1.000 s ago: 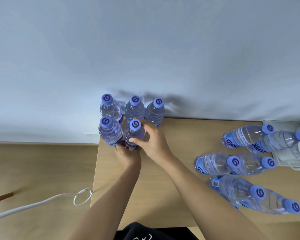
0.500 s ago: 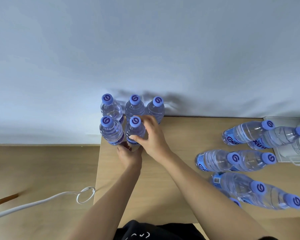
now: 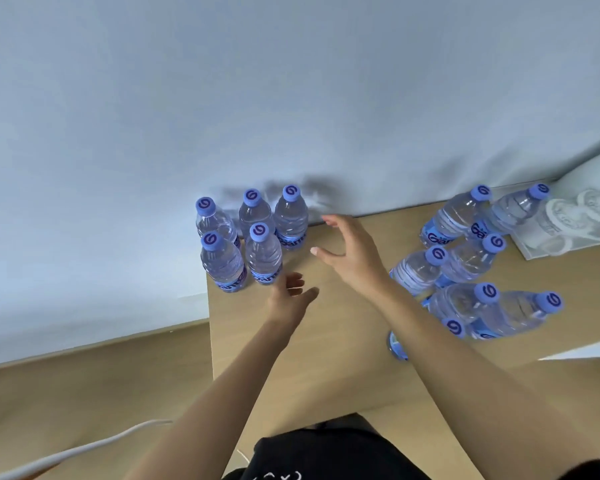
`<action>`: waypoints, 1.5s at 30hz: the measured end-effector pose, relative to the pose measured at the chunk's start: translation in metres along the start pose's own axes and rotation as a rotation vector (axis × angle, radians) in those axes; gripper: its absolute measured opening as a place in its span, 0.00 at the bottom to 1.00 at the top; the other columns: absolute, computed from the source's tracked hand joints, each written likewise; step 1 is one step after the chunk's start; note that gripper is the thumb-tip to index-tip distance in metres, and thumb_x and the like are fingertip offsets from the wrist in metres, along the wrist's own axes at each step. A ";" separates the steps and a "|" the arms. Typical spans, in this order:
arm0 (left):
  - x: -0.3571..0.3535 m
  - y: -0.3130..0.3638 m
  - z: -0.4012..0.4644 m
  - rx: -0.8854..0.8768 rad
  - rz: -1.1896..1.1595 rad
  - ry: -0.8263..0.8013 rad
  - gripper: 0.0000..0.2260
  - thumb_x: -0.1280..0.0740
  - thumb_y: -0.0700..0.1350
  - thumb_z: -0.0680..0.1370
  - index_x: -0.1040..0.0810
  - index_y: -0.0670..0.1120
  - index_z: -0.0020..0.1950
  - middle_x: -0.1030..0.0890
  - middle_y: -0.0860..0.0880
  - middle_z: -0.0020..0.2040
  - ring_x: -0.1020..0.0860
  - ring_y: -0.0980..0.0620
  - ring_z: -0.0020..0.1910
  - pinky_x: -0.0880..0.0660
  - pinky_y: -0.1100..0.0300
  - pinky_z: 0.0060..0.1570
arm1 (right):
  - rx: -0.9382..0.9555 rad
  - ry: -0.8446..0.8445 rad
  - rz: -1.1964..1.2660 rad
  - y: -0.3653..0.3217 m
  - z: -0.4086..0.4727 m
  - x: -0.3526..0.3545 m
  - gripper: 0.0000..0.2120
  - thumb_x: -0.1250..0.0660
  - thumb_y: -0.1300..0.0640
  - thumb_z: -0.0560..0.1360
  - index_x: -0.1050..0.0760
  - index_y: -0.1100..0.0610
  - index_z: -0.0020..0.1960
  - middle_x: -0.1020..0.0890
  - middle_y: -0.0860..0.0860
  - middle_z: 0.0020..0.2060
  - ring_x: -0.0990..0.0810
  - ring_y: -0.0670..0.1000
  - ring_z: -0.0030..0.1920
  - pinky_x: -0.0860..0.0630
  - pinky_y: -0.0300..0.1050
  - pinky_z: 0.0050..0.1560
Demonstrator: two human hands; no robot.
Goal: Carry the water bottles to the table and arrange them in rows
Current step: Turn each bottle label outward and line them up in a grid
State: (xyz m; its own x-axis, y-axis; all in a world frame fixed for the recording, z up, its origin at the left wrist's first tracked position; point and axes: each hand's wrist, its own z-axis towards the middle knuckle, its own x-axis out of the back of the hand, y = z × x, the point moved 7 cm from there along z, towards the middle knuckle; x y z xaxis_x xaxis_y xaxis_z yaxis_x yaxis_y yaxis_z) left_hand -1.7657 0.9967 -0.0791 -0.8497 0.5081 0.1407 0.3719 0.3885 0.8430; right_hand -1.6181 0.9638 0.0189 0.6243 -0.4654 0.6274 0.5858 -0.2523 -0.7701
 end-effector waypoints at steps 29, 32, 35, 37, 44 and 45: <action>-0.067 0.026 0.002 -0.110 0.144 -0.136 0.10 0.27 0.43 0.75 0.25 0.50 0.53 0.20 0.49 0.51 0.22 0.53 0.51 0.27 0.63 0.45 | -0.450 0.277 0.246 0.126 -0.032 0.106 0.23 0.20 0.56 0.67 0.27 0.50 0.56 0.20 0.42 0.51 0.23 0.37 0.52 0.29 0.32 0.53; -0.073 0.024 0.002 -0.095 0.144 -0.141 0.10 0.27 0.43 0.75 0.24 0.49 0.54 0.19 0.47 0.52 0.22 0.51 0.51 0.27 0.65 0.44 | -0.417 0.278 0.253 0.124 -0.032 0.100 0.15 0.22 0.58 0.70 0.26 0.47 0.49 0.18 0.42 0.45 0.21 0.34 0.46 0.29 0.26 0.46; -0.075 0.026 0.000 -0.105 0.162 -0.157 0.12 0.26 0.43 0.74 0.24 0.48 0.54 0.19 0.48 0.51 0.21 0.51 0.52 0.28 0.67 0.42 | -0.408 0.292 0.268 0.123 -0.028 0.104 0.10 0.25 0.58 0.74 0.25 0.46 0.45 0.16 0.45 0.42 0.18 0.40 0.46 0.24 0.36 0.50; -0.076 0.027 -0.002 -0.108 0.176 -0.186 0.15 0.24 0.42 0.72 0.24 0.47 0.56 0.19 0.48 0.51 0.22 0.52 0.53 0.28 0.67 0.42 | -0.412 0.248 0.308 0.120 -0.024 0.107 0.08 0.27 0.59 0.75 0.23 0.48 0.45 0.15 0.50 0.40 0.16 0.48 0.47 0.22 0.43 0.52; -0.083 0.063 -0.020 -0.185 0.259 -0.388 0.35 0.19 0.41 0.66 0.30 0.48 0.69 0.25 0.50 0.64 0.28 0.56 0.65 0.29 0.57 0.65 | -0.266 0.007 0.474 0.041 0.005 0.119 0.07 0.27 0.61 0.74 0.20 0.50 0.45 0.14 0.54 0.33 0.15 0.49 0.36 0.25 0.32 0.36; -0.084 0.073 -0.025 -0.218 0.250 -0.427 0.37 0.19 0.41 0.65 0.31 0.50 0.70 0.25 0.52 0.66 0.29 0.57 0.66 0.30 0.57 0.66 | -0.240 -0.031 0.501 0.026 0.010 0.121 0.07 0.27 0.62 0.74 0.20 0.50 0.44 0.15 0.55 0.33 0.15 0.49 0.35 0.26 0.32 0.34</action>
State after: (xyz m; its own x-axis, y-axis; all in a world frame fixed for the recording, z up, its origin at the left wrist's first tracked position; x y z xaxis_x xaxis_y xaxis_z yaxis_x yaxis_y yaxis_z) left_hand -1.6767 0.9630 -0.0160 -0.5011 0.8494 0.1656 0.4188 0.0705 0.9054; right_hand -1.5222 0.9092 0.0761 0.8134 -0.5539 0.1776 0.0814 -0.1939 -0.9776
